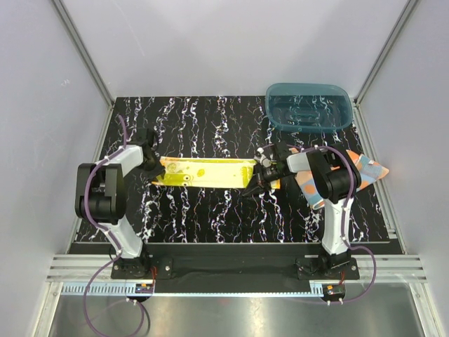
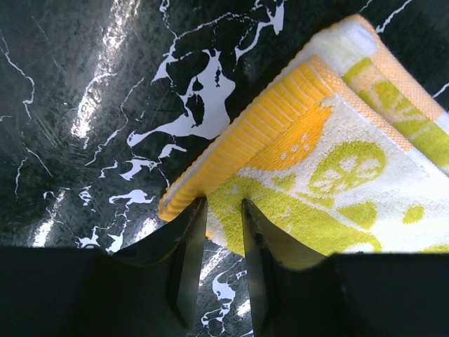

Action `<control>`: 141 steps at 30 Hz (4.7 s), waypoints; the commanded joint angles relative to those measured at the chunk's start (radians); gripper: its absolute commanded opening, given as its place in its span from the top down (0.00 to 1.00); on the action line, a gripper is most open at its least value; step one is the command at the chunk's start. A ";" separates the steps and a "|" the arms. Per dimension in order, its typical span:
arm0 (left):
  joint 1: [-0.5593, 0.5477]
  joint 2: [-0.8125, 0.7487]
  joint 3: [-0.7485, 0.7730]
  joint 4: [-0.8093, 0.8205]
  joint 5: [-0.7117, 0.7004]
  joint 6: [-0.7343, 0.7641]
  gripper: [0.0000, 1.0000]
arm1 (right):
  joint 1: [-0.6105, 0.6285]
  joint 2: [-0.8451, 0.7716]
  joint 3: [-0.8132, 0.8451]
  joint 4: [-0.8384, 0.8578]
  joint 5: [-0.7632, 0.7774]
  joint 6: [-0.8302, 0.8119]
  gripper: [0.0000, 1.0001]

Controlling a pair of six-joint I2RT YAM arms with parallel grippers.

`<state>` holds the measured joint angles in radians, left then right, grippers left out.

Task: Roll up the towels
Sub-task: Fold the towel

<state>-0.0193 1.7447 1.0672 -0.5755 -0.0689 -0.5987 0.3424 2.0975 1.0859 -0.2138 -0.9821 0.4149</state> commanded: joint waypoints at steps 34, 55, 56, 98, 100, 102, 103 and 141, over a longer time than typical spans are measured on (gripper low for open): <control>0.024 -0.509 -0.055 -0.135 0.107 0.220 0.22 | -0.118 -0.654 -0.179 -0.355 0.687 0.143 0.38; -0.097 -0.740 -0.145 -0.095 -0.011 0.289 0.22 | -0.117 -0.338 -0.123 -0.160 0.632 0.211 0.44; -0.099 -0.740 -0.147 -0.095 -0.011 0.289 0.22 | -0.117 -0.334 -0.124 -0.159 0.631 0.209 0.45; -0.128 -0.768 -0.141 -0.095 -0.003 0.295 0.22 | 0.009 -0.516 0.222 -0.587 1.004 -0.016 1.00; -0.126 -0.772 -0.139 -0.093 -0.003 0.297 0.22 | 0.090 -0.490 0.316 -0.628 1.007 -0.019 1.00; -0.128 -0.775 -0.141 -0.093 -0.005 0.295 0.22 | 0.157 -0.449 0.374 -0.662 1.007 -0.015 1.00; -0.126 -0.777 -0.139 -0.093 -0.005 0.297 0.22 | 0.179 -0.435 0.429 -0.673 1.007 -0.013 1.00; -0.126 -0.781 -0.141 -0.099 -0.017 0.293 0.22 | 0.569 0.180 1.241 -0.768 0.884 0.081 1.00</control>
<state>-0.1429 0.9821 0.9154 -0.7052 -0.0788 -0.3202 0.8913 2.2608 2.2852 -1.0267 -0.0662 0.4759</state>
